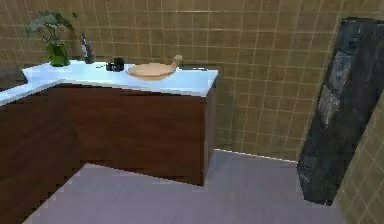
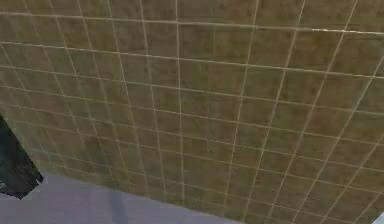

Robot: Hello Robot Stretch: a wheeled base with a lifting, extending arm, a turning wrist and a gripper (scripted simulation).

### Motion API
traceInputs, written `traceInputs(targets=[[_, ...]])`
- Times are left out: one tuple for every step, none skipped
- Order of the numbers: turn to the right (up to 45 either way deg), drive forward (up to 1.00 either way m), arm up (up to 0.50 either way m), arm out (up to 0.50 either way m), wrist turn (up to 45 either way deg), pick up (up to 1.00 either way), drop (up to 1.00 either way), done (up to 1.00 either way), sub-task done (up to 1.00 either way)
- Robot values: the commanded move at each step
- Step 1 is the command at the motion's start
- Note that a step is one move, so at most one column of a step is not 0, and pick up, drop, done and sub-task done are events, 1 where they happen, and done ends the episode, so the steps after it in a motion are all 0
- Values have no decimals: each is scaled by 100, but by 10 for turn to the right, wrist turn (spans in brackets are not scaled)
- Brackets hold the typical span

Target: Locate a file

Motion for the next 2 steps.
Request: traceInputs(targets=[[-450, 0, 0, 0, 0, 0, 0, 0, 0], [-450, 0, 0, 0, 0, 0, 0, 0, 0]])
